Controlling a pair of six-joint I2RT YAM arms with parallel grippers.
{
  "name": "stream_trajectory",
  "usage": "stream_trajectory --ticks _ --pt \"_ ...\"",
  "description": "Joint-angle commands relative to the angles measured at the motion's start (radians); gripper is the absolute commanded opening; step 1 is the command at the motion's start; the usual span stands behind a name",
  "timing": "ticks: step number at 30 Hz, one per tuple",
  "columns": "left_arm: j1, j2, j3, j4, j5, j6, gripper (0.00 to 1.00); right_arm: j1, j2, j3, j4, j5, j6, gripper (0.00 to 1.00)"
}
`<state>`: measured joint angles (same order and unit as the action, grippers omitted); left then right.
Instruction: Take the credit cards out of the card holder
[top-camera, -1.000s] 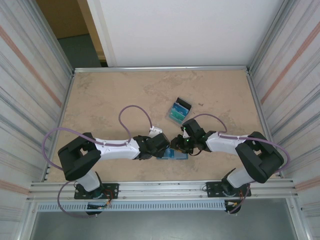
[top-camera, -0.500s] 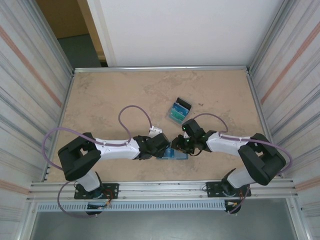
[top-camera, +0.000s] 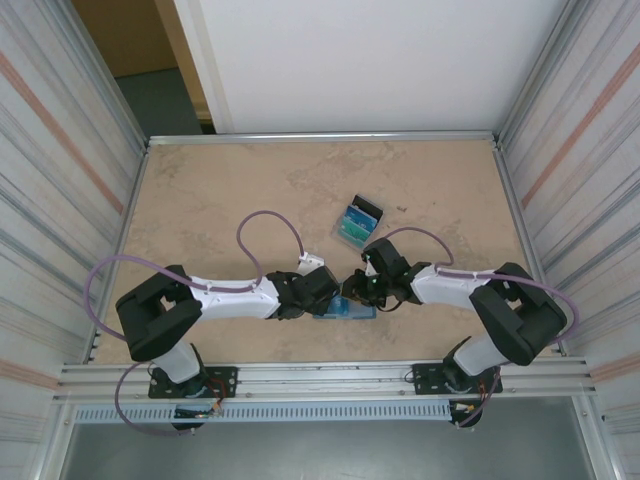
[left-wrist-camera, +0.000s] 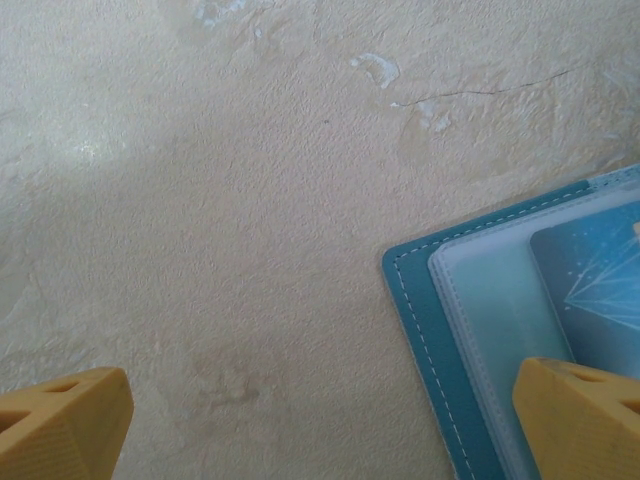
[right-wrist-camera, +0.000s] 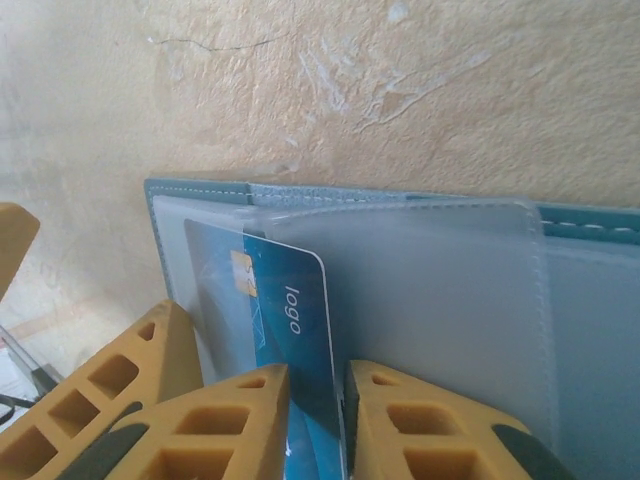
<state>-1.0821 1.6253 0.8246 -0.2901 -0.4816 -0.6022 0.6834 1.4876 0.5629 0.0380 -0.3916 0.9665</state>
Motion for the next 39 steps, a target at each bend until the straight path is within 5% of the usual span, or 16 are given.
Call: stream_trajectory --ticks 1,12,39 --pt "-0.01 0.033 -0.009 -0.046 0.027 -0.004 0.99 -0.014 0.018 -0.033 0.033 -0.043 0.021 0.19" --pt "-0.014 0.034 -0.005 -0.046 0.032 -0.005 0.99 -0.034 -0.042 -0.046 0.027 -0.045 -0.006 0.0" --pt "-0.013 0.039 0.004 -0.053 0.023 -0.008 0.99 -0.075 -0.202 0.017 -0.299 0.104 -0.115 0.0"
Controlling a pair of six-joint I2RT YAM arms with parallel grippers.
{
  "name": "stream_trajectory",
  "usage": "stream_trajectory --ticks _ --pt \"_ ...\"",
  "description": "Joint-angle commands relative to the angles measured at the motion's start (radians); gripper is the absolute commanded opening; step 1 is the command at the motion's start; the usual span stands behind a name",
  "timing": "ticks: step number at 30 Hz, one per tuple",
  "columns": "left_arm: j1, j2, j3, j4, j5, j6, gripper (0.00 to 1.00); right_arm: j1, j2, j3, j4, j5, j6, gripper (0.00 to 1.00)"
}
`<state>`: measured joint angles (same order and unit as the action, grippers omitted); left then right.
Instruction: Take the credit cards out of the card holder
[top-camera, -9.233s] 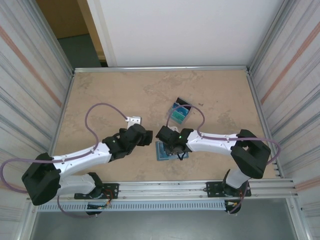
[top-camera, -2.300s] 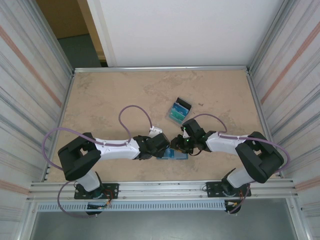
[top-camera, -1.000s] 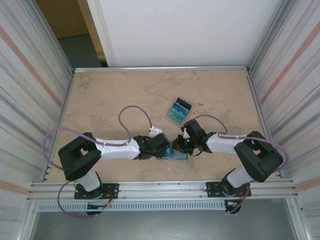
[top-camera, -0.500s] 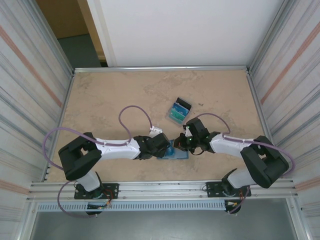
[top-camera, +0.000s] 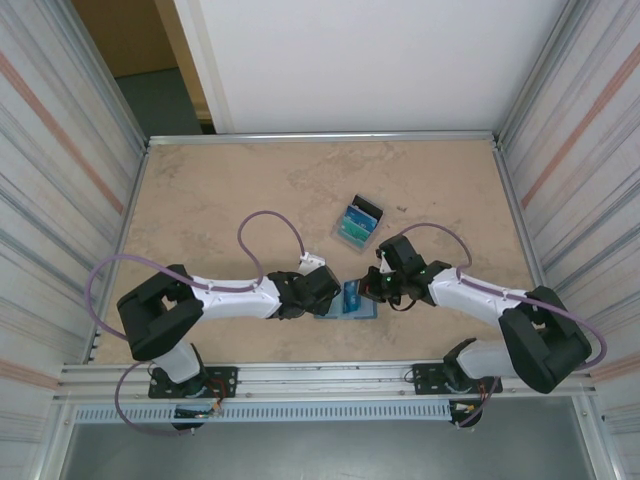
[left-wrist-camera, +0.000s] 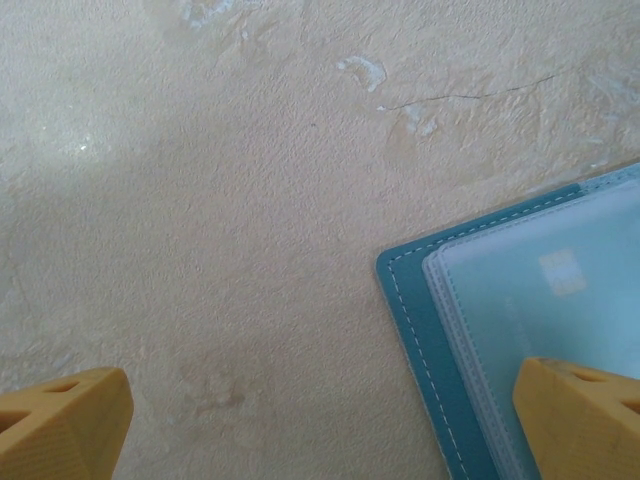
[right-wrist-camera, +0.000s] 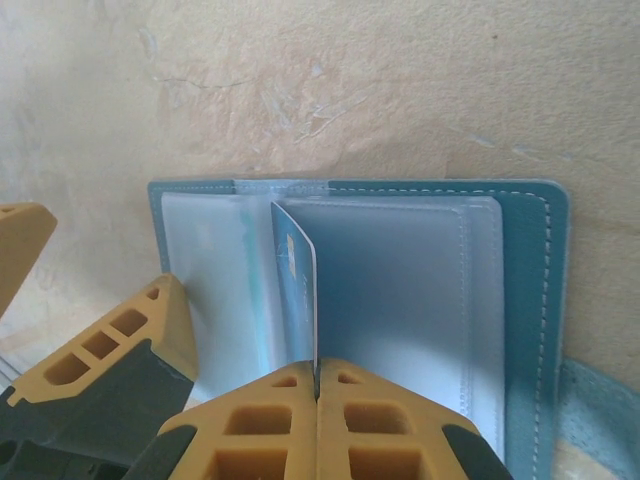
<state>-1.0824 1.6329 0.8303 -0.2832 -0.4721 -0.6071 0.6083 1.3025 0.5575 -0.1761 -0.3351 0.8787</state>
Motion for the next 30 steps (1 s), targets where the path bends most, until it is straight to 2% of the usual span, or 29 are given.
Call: stream_trajectory --ticks 1,14,25,26,30 --pt "-0.014 0.031 -0.003 -0.06 0.014 -0.004 0.99 0.001 -0.02 0.028 -0.094 0.054 -0.029 0.0" --pt "-0.014 0.033 -0.002 -0.056 0.016 0.0 0.99 0.051 0.031 0.072 -0.089 0.07 -0.042 0.03" --pt "-0.014 0.032 -0.002 -0.049 0.023 -0.002 0.99 0.095 0.112 0.102 -0.055 0.065 -0.029 0.21" --pt "-0.014 0.031 -0.003 -0.049 0.023 -0.004 0.99 0.098 0.117 0.105 -0.06 0.07 -0.028 0.21" --pt "-0.014 0.024 -0.007 -0.052 0.018 -0.006 0.99 0.101 0.12 0.109 -0.068 0.094 -0.029 0.09"
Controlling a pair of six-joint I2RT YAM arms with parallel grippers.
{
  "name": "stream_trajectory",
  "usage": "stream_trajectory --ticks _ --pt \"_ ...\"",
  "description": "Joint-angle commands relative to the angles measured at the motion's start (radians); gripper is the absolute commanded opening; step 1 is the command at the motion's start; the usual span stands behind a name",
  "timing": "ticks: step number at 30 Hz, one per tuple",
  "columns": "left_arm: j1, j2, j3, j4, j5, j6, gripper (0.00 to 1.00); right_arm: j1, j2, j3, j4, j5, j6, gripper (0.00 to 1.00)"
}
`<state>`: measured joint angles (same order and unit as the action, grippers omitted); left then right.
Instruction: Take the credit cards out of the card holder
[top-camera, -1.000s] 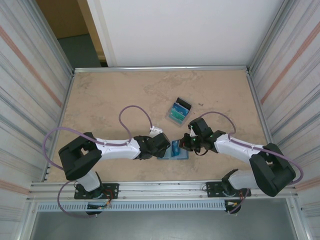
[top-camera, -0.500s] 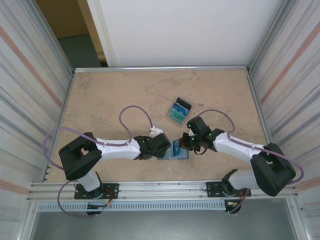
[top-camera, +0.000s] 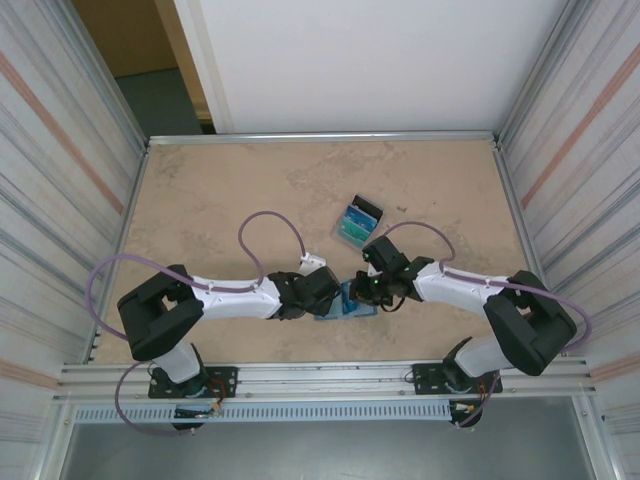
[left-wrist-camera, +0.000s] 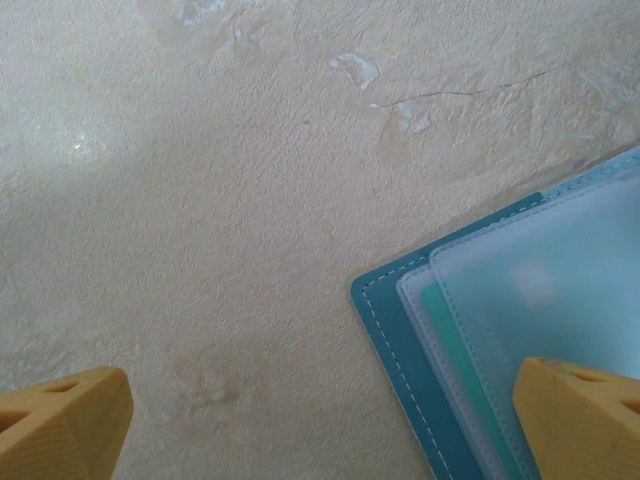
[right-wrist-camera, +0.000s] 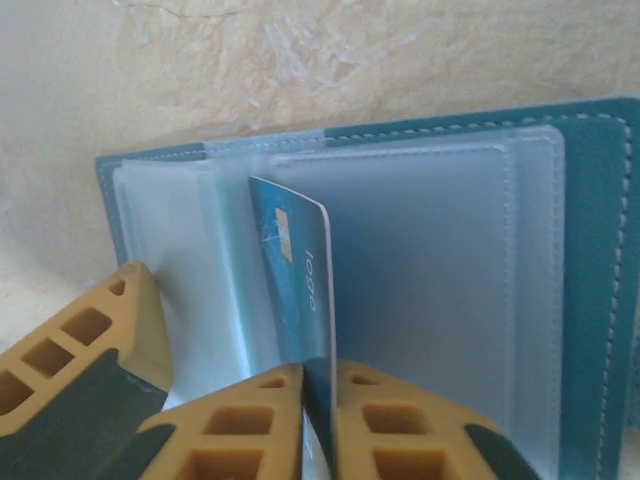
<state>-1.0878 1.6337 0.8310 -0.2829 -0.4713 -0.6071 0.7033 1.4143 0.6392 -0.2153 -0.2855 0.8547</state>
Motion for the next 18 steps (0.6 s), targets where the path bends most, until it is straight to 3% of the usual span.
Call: stream_trajectory --ticks 1,8,18 --pt "-0.009 0.021 -0.009 -0.053 0.015 -0.006 0.99 0.007 0.002 0.028 -0.038 0.054 -0.005 0.08" --pt "0.002 0.009 -0.031 -0.057 0.001 -0.019 0.99 0.005 -0.062 0.058 -0.142 0.131 -0.06 0.03" --pt "0.04 -0.027 -0.055 -0.047 -0.03 0.013 0.99 -0.021 -0.153 0.209 -0.292 0.268 -0.346 0.0"
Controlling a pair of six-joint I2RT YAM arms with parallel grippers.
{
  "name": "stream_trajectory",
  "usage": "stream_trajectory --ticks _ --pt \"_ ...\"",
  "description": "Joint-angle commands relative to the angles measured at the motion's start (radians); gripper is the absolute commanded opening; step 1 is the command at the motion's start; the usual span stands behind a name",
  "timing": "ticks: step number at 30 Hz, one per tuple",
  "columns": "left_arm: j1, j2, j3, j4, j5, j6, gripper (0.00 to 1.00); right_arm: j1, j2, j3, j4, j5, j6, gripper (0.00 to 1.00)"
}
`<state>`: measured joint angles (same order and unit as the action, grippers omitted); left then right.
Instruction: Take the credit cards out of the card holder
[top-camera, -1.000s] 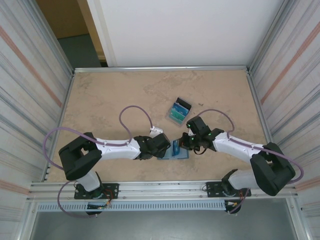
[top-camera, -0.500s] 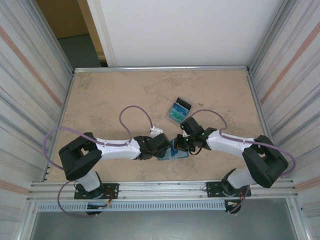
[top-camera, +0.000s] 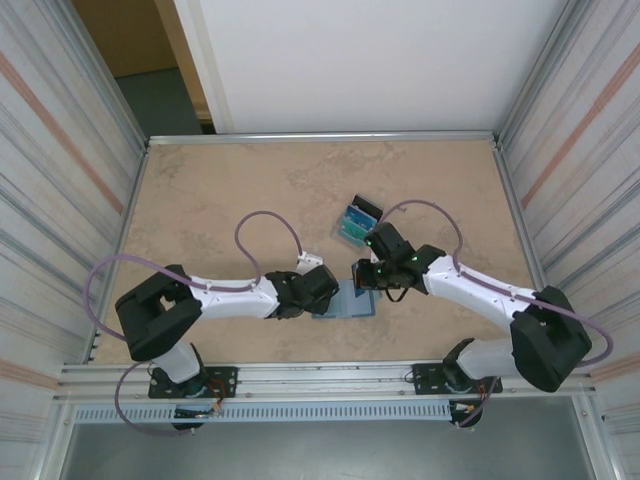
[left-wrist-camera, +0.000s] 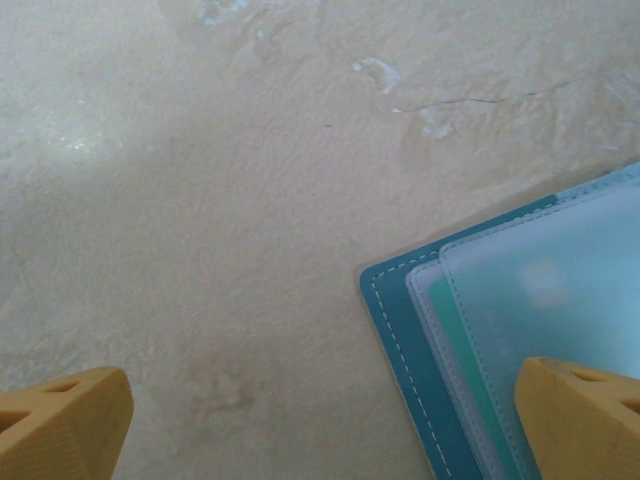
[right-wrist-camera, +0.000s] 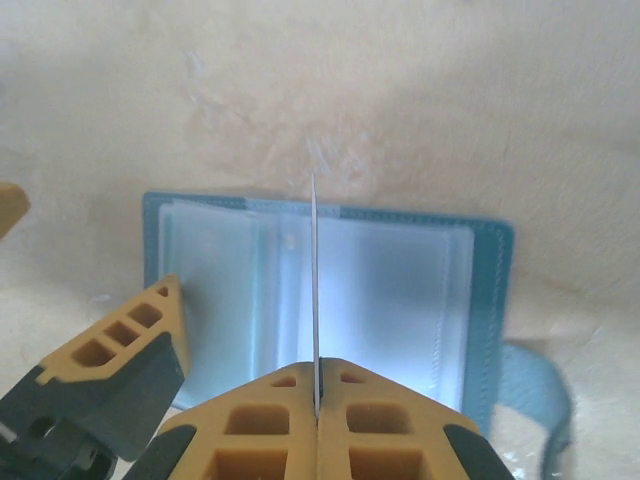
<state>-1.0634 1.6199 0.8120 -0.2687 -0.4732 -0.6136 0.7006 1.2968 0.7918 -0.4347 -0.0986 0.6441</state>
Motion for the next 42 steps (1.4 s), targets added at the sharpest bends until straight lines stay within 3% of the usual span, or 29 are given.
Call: stream_trajectory --ticks 1,9,19,29,42 --pt "0.019 -0.018 -0.037 -0.061 -0.031 0.021 0.99 -0.028 -0.04 0.073 -0.075 0.09 -0.172 0.0" --pt "0.023 -0.06 -0.037 -0.065 -0.031 0.032 0.99 -0.124 0.029 0.248 -0.072 0.1 -0.491 0.0" --pt "0.016 -0.186 -0.036 -0.07 -0.061 0.027 0.99 -0.183 0.244 0.447 -0.048 0.116 -0.801 0.0" --pt "0.05 -0.346 -0.11 -0.028 -0.087 0.035 0.99 -0.227 0.398 0.585 -0.096 0.09 -0.943 0.0" --pt "0.151 -0.523 -0.247 0.098 0.006 0.026 0.99 -0.239 0.523 0.658 -0.141 0.095 -1.006 0.0"
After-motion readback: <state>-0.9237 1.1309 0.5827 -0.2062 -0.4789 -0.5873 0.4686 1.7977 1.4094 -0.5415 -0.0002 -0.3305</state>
